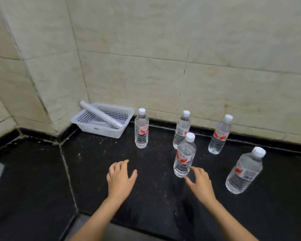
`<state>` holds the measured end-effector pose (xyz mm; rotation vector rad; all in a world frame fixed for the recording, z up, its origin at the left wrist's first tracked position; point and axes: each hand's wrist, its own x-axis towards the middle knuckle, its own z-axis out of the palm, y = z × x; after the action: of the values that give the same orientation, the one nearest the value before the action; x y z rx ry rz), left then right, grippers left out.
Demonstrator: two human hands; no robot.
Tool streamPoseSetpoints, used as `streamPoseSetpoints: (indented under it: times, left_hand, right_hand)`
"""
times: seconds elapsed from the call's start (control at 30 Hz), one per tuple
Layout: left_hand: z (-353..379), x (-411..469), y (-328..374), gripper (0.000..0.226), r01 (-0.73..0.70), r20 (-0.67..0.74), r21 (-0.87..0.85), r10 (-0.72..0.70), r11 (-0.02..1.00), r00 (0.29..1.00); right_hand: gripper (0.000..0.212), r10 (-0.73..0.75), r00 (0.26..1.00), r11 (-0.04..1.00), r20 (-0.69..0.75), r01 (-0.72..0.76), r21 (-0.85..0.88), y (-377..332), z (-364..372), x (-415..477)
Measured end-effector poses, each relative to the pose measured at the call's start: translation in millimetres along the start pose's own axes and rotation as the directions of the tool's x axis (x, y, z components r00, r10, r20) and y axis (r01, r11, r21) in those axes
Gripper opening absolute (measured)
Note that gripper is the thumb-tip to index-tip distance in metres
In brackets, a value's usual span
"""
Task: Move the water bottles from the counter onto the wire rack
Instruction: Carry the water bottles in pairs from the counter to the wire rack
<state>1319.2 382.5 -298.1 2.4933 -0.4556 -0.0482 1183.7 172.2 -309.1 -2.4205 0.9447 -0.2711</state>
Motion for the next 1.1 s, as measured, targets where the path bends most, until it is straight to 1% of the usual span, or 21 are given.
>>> streamPoseSetpoints:
  times: [0.1,0.2,0.37,0.47,0.6,0.73,0.87,0.93,1.0,1.1]
  left_hand:
    - [9.8,26.8,8.8,0.051,0.019,0.003,-0.056,-0.019,0.998,1.0]
    - [22.3,41.8,12.2,0.052,0.049,0.057,-0.073,-0.045,0.996,0.997]
    - [37.5,75.5,14.1,0.058,0.125,0.136,-0.164,-0.103,0.978,0.985]
    - [43.2,99.4,13.4,0.067,0.146,0.181,-0.211,-0.108,0.967,0.977]
    - [47.3,130.4,17.4,0.079,0.157,0.224,-0.28,-0.095,0.947,0.97]
    - [51.9,160.5,20.8,0.087,0.144,0.225,-0.362,-0.064,0.921,0.972]
    - [57.3,186.1,16.8,0.098,0.143,0.226,-0.421,-0.049,0.896,0.973]
    - [60.5,199.1,14.6,0.103,0.143,0.225,-0.447,-0.044,0.883,0.973]
    - [64.0,210.7,13.5,0.106,0.131,0.228,-0.46,-0.026,0.878,0.973]
    - [71.7,225.8,13.7,0.106,0.083,0.229,-0.466,0.03,0.881,0.973]
  right_hand:
    - [0.053,0.061,0.991,0.984,-0.115,-0.041,0.173,-7.0,7.6,18.8]
    - [0.064,0.131,0.973,0.955,-0.191,-0.072,0.287,-15.2,16.5,27.9]
    - [0.079,0.309,0.922,0.858,-0.235,-0.164,0.487,-31.5,35.2,41.5]
    - [0.086,0.44,0.861,0.79,-0.256,-0.236,0.566,-41.7,46.3,49.5]
    - [0.093,0.593,0.751,0.703,-0.292,-0.305,0.642,-54.6,57.2,64.4]
    - [0.092,0.704,0.609,0.63,-0.367,-0.295,0.718,-66.2,65.1,82.8]
    - [0.089,0.761,0.525,0.575,-0.38,-0.276,0.77,-70.7,77.4,95.8]
    - [0.085,0.783,0.503,0.55,-0.367,-0.283,0.786,-71.3,80.7,99.9]
    - [0.078,0.798,0.498,0.53,-0.338,-0.316,0.787,-71.8,79.3,102.3]
    - [0.072,0.789,0.526,0.55,-0.317,-0.378,0.745,-68.5,70.2,104.5]
